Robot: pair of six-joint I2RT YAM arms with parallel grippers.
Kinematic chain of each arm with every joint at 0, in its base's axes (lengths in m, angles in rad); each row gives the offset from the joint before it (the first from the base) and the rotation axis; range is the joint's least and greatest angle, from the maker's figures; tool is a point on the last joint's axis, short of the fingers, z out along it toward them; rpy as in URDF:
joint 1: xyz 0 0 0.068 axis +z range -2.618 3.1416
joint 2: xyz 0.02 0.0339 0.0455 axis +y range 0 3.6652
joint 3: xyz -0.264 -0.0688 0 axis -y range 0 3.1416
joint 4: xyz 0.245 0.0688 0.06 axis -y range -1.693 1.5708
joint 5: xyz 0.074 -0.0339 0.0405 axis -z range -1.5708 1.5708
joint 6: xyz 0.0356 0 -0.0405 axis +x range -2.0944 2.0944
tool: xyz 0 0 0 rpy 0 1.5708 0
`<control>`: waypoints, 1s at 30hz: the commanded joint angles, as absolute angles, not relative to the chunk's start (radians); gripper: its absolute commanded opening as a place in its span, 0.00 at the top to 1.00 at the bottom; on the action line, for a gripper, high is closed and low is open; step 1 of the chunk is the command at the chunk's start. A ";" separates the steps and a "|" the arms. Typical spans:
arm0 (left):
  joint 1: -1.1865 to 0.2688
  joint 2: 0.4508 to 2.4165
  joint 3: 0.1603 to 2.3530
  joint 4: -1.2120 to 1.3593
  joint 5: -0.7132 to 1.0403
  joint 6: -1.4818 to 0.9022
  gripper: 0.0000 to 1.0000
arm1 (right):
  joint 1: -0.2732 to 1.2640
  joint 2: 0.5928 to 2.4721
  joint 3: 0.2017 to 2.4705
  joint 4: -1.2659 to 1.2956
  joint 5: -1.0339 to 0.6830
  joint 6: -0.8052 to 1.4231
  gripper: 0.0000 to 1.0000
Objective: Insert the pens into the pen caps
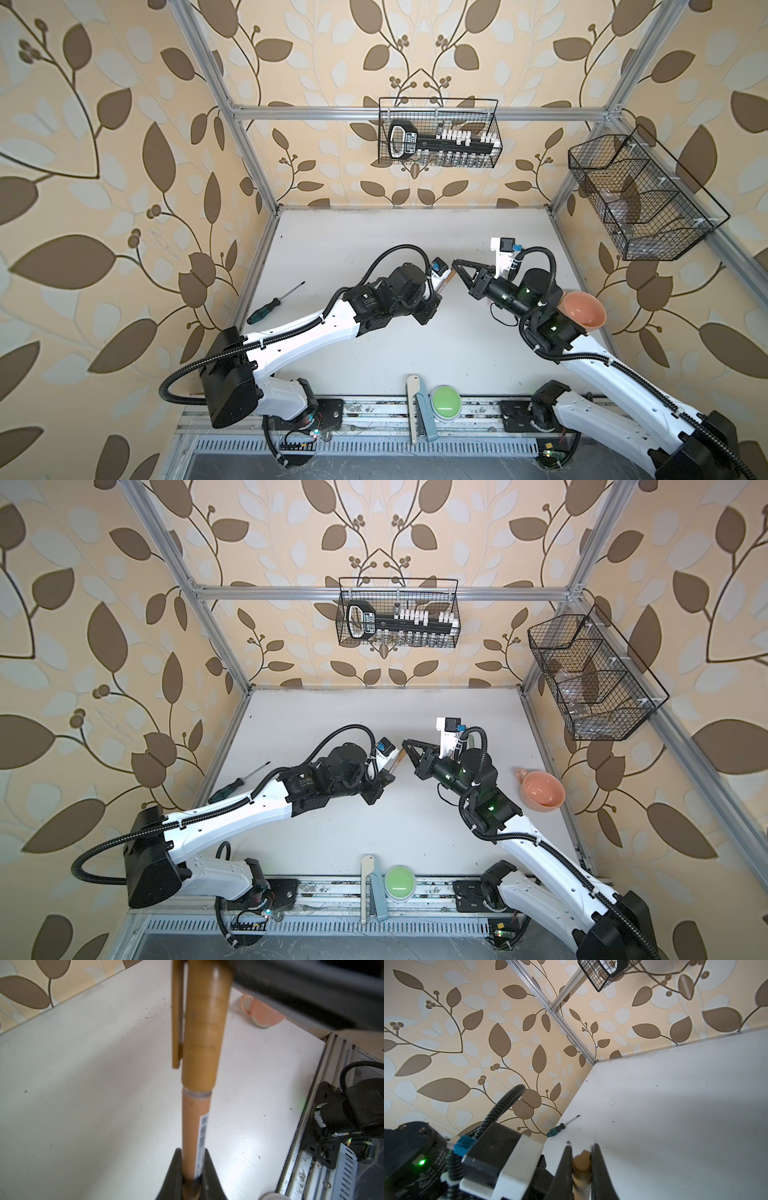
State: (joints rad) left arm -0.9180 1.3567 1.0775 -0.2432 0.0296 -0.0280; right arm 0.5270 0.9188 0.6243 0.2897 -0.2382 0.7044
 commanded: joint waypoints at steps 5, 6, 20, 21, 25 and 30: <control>-0.832 1.329 1.226 0.186 -0.075 -0.060 1.00 | 0.613 0.971 0.517 0.094 -0.370 0.754 1.00; -0.828 1.332 1.232 0.186 -0.079 -0.058 1.00 | 0.620 0.977 0.514 0.096 -0.370 0.758 1.00; -0.713 1.364 1.253 0.347 0.021 -0.185 1.00 | 0.727 1.045 0.459 0.162 -0.323 0.823 1.00; -0.712 1.368 1.253 0.351 0.030 -0.190 1.00 | 0.724 1.041 0.459 0.165 -0.320 0.824 1.00; -0.710 1.379 1.255 0.312 0.037 -0.196 1.00 | 0.691 1.002 0.491 0.138 -0.320 0.803 1.00; -0.710 1.389 1.250 0.198 0.167 -0.208 1.00 | 0.611 0.969 0.565 0.043 -0.364 0.741 1.00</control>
State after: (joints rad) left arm -0.8093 1.4170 1.0958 -0.2512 0.2535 -0.0467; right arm 0.5961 0.9745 0.5873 0.3630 -0.0685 0.7624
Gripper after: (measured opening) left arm 0.123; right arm 0.108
